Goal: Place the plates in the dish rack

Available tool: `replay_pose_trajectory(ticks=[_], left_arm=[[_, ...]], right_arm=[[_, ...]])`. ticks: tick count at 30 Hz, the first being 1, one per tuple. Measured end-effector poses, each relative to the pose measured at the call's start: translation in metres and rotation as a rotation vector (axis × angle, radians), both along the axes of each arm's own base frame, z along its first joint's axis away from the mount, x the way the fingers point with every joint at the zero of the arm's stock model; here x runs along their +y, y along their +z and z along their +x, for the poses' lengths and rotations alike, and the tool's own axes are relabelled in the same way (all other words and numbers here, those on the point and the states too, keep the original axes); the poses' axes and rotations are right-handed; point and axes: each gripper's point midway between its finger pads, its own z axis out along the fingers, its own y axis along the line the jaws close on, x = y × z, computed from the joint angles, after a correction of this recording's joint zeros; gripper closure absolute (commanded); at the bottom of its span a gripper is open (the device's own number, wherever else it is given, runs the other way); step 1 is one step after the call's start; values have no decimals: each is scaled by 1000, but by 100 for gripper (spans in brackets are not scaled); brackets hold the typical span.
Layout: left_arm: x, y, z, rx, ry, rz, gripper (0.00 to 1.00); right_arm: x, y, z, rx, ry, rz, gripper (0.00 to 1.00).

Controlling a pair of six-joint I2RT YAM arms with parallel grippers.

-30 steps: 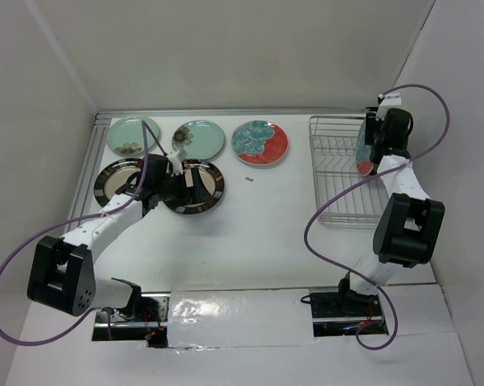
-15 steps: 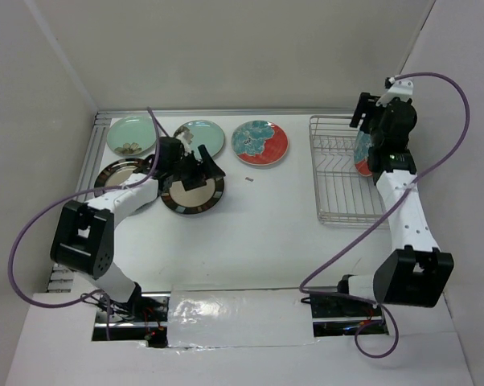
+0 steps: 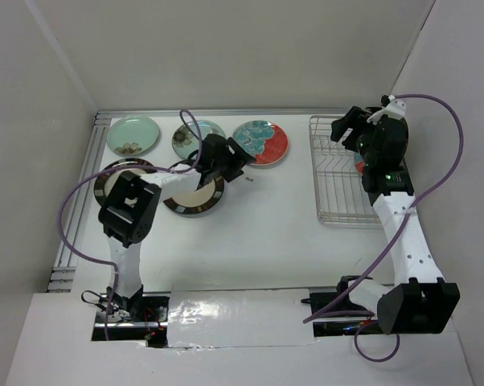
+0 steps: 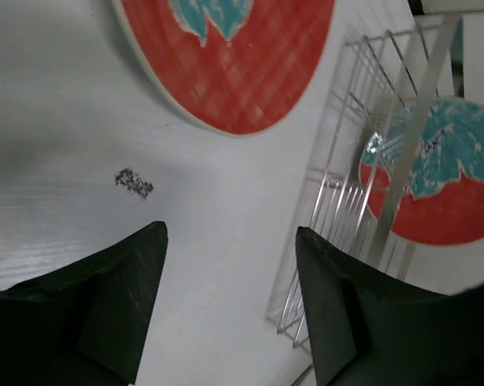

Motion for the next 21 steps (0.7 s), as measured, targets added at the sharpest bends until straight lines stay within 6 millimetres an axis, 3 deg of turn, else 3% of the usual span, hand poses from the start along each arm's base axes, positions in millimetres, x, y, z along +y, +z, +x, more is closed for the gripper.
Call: replay_pose_trajectory(ticks=[7,21], left_arm=[[-13,-65,9,108,137,17,32],[-36,-66,63,64,366,-105,39]], right_arm=[[11,14,-19,-35,26,30,20],[35,-3,-29,-3,65,43,20]])
